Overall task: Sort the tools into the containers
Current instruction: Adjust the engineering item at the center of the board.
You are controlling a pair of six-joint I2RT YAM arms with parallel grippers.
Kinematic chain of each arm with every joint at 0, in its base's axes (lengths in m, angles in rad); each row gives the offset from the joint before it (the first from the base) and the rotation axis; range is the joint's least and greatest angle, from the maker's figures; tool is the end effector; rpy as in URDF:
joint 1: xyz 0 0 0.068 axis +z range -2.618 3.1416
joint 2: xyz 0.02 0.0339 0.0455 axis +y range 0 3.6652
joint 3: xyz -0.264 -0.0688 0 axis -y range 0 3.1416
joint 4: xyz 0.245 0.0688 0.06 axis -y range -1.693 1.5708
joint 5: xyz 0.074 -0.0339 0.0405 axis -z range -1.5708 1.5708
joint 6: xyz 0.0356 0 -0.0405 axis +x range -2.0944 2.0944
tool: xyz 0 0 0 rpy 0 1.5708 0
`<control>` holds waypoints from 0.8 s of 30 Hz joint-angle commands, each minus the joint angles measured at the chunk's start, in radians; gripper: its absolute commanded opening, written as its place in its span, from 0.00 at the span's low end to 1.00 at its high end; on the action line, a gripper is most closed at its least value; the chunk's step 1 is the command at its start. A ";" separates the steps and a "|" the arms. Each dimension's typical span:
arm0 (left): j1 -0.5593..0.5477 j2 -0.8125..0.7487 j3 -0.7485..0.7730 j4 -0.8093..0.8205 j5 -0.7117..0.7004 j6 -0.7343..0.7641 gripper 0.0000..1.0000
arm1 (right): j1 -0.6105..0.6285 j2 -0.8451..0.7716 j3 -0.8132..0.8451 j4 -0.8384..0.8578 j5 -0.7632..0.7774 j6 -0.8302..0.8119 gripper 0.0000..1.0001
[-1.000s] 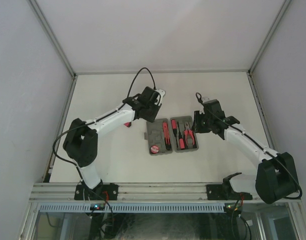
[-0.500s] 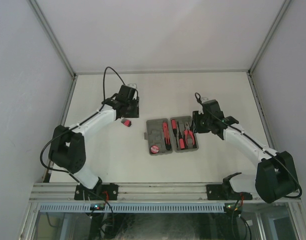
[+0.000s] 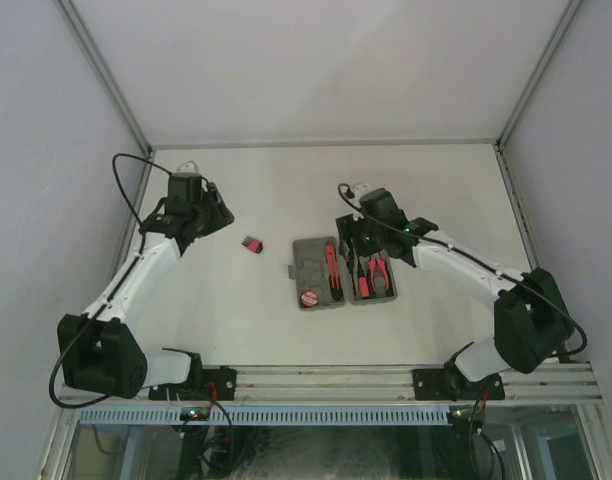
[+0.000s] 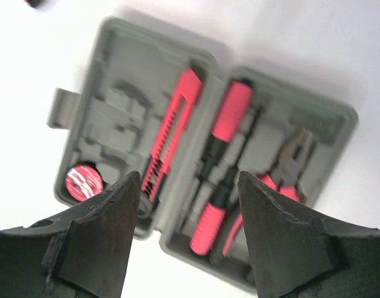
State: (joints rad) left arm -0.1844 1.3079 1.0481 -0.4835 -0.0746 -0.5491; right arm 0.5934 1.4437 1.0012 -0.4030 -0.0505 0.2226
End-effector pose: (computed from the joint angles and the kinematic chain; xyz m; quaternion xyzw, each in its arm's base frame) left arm 0.2799 -0.0495 0.2894 -0.1807 0.8971 -0.1122 0.3873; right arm 0.2529 0.1728 0.2427 -0.1811 0.9170 0.1624 0.3162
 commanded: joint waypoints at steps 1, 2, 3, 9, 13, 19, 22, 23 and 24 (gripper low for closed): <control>0.046 -0.031 -0.045 0.009 0.029 -0.051 0.54 | 0.078 0.083 0.140 0.054 0.014 -0.088 0.64; 0.050 -0.026 -0.051 0.008 0.026 -0.058 0.54 | 0.094 0.104 0.167 0.049 0.012 -0.092 0.64; 0.052 -0.016 -0.054 0.008 0.025 -0.064 0.55 | 0.108 0.118 0.193 0.046 0.015 -0.093 0.64; 0.037 0.100 0.001 -0.027 0.014 -0.142 0.60 | 0.126 0.086 0.192 0.039 0.120 0.035 0.62; -0.019 0.186 0.065 -0.076 -0.073 -0.188 0.68 | 0.082 0.003 0.107 0.049 0.128 0.105 0.61; -0.056 0.326 0.142 -0.097 -0.064 -0.270 0.71 | 0.009 -0.162 -0.057 0.089 0.118 0.166 0.61; -0.070 0.378 0.171 -0.098 -0.067 -0.306 0.71 | -0.029 -0.219 -0.110 0.096 0.091 0.179 0.61; -0.074 0.393 0.179 -0.097 -0.071 -0.316 0.71 | -0.040 -0.237 -0.125 0.096 0.085 0.180 0.61; -0.077 0.406 0.190 -0.098 -0.073 -0.324 0.72 | -0.050 -0.248 -0.136 0.095 0.080 0.181 0.61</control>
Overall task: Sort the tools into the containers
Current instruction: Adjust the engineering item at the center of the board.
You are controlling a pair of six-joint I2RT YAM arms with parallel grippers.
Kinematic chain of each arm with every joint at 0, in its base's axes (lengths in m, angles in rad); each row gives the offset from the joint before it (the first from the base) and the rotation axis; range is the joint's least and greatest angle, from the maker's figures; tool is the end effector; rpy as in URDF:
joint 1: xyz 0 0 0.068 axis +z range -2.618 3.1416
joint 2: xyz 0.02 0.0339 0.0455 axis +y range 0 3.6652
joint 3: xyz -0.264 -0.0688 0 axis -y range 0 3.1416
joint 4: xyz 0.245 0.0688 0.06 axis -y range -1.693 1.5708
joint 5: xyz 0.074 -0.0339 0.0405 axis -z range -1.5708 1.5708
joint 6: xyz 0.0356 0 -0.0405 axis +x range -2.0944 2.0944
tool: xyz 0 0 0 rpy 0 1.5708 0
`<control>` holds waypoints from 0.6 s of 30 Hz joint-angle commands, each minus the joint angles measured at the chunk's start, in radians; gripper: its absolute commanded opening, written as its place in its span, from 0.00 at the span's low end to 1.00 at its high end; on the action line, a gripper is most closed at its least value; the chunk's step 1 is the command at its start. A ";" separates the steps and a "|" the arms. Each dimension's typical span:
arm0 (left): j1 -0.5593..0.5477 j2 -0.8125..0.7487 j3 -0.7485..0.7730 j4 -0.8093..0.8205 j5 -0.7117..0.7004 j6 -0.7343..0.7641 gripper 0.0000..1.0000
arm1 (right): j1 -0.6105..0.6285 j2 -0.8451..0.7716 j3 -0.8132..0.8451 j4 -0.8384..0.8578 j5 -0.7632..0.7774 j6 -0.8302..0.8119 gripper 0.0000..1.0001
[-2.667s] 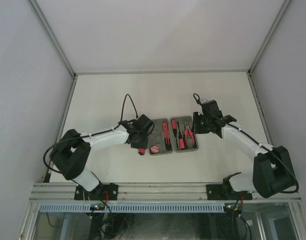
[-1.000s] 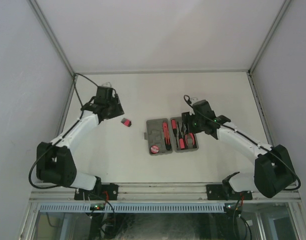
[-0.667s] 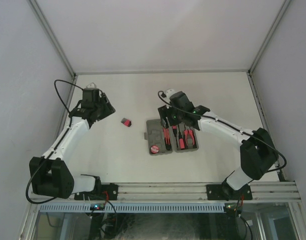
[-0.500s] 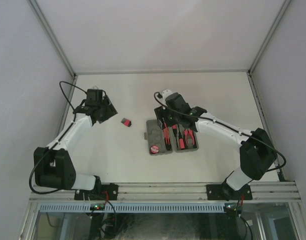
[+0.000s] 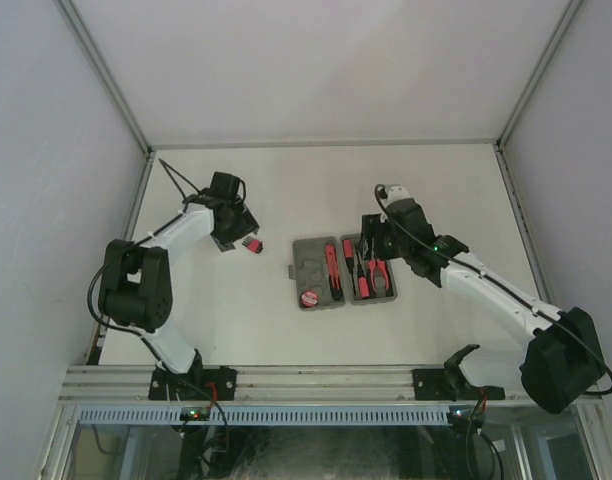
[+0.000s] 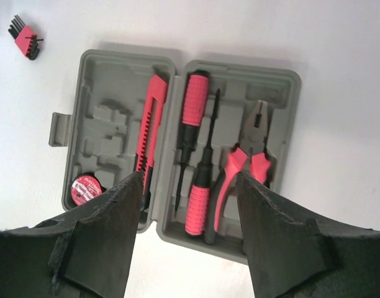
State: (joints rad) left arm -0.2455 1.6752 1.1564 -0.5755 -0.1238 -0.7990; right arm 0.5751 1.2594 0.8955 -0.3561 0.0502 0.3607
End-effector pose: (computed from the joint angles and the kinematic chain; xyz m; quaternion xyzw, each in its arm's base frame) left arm 0.3310 -0.0784 0.2095 -0.2790 0.9290 -0.0654 0.2341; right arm 0.2290 0.1463 0.2614 -0.0871 0.9065 0.1657 0.3785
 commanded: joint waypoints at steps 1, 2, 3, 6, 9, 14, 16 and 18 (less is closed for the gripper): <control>-0.021 0.052 0.093 -0.012 -0.026 -0.083 0.72 | -0.039 -0.074 -0.041 0.049 -0.024 0.043 0.61; -0.024 0.066 0.109 -0.025 -0.030 -0.092 0.72 | -0.050 -0.082 -0.050 0.050 -0.031 0.043 0.61; -0.026 0.076 0.120 -0.035 -0.039 -0.102 0.72 | -0.058 -0.089 -0.059 0.050 -0.037 0.044 0.61; -0.031 0.101 0.139 -0.048 -0.056 -0.133 0.74 | -0.072 -0.104 -0.076 0.052 -0.052 0.043 0.61; -0.032 0.123 0.153 -0.049 -0.060 -0.155 0.75 | -0.079 -0.116 -0.091 0.054 -0.058 0.044 0.61; -0.041 0.157 0.168 -0.059 -0.071 -0.185 0.75 | -0.088 -0.126 -0.108 0.060 -0.070 0.044 0.61; -0.047 0.164 0.165 -0.066 -0.079 -0.196 0.75 | -0.091 -0.126 -0.111 0.063 -0.075 0.044 0.61; -0.050 0.170 0.159 -0.070 -0.083 -0.210 0.74 | -0.094 -0.127 -0.115 0.063 -0.077 0.044 0.61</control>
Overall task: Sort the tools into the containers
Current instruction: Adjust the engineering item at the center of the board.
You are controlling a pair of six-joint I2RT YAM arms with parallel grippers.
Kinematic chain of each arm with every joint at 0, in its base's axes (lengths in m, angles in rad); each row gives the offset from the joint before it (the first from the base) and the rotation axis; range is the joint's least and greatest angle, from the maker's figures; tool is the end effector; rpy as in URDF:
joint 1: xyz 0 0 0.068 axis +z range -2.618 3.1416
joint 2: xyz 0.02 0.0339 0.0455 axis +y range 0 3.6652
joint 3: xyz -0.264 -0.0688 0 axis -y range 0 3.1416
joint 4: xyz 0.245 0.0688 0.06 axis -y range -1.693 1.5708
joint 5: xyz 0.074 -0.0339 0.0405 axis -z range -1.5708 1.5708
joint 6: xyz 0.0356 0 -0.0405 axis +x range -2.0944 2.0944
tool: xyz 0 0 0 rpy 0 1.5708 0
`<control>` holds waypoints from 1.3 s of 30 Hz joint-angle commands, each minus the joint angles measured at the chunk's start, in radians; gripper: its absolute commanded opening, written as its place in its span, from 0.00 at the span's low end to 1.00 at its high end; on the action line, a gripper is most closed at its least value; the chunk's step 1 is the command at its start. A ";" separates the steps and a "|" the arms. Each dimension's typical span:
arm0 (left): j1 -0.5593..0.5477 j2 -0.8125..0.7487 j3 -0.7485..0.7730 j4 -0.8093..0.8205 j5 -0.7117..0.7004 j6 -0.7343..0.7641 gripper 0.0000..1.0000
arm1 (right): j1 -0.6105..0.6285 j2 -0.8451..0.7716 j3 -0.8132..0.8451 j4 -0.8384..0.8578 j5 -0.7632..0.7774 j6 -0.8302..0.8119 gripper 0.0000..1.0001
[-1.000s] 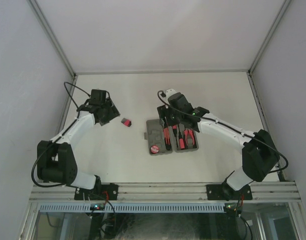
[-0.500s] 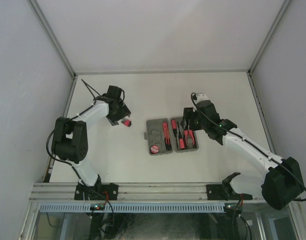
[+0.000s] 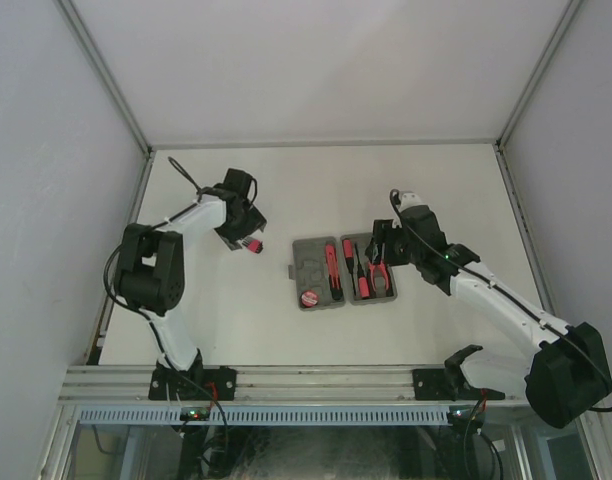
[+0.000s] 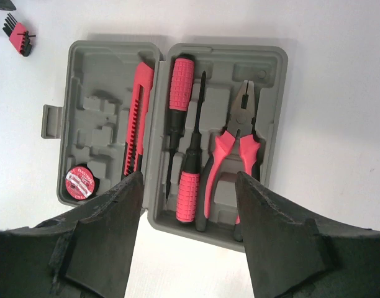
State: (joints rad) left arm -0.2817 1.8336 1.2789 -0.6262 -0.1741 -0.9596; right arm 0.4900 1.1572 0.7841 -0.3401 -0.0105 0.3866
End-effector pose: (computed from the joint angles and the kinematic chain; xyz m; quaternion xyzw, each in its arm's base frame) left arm 0.3570 -0.0969 0.1895 -0.3408 0.9161 -0.0428 0.2066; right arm 0.2176 0.1165 0.2501 -0.0492 0.9081 0.1808 0.3744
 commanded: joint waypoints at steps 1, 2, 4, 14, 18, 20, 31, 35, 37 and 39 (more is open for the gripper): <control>-0.015 0.015 0.034 -0.020 -0.032 -0.054 0.74 | -0.010 -0.025 -0.004 0.047 -0.017 0.018 0.60; -0.017 0.020 0.033 -0.021 -0.033 -0.058 0.74 | -0.012 -0.026 -0.006 0.048 -0.017 0.018 0.60; -0.020 0.031 0.034 -0.021 -0.030 -0.067 0.73 | -0.014 -0.027 -0.010 0.050 -0.021 0.018 0.60; -0.037 0.067 0.031 -0.028 -0.039 -0.071 0.66 | -0.023 -0.026 -0.017 0.051 -0.027 0.014 0.60; -0.037 0.073 0.022 -0.027 -0.044 -0.065 0.61 | -0.023 -0.021 -0.017 0.054 -0.035 0.015 0.60; -0.037 0.073 0.019 -0.027 -0.051 -0.061 0.58 | -0.024 -0.021 -0.017 0.055 -0.035 0.015 0.60; -0.036 0.123 0.083 -0.072 -0.034 0.119 0.47 | -0.027 -0.025 -0.021 0.046 -0.035 0.012 0.60; -0.042 0.151 0.133 -0.115 -0.005 0.267 0.46 | -0.028 -0.021 -0.025 0.050 -0.039 0.011 0.59; -0.051 0.136 0.126 -0.116 -0.006 0.344 0.46 | -0.028 -0.018 -0.024 0.054 -0.042 0.011 0.59; -0.067 0.112 0.112 -0.115 -0.025 0.406 0.46 | -0.028 -0.015 -0.023 0.053 -0.043 0.012 0.59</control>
State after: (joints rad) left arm -0.3187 1.9682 1.3750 -0.7086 -0.1955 -0.7414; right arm 0.4652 1.1553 0.7536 -0.3321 -0.0429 0.3862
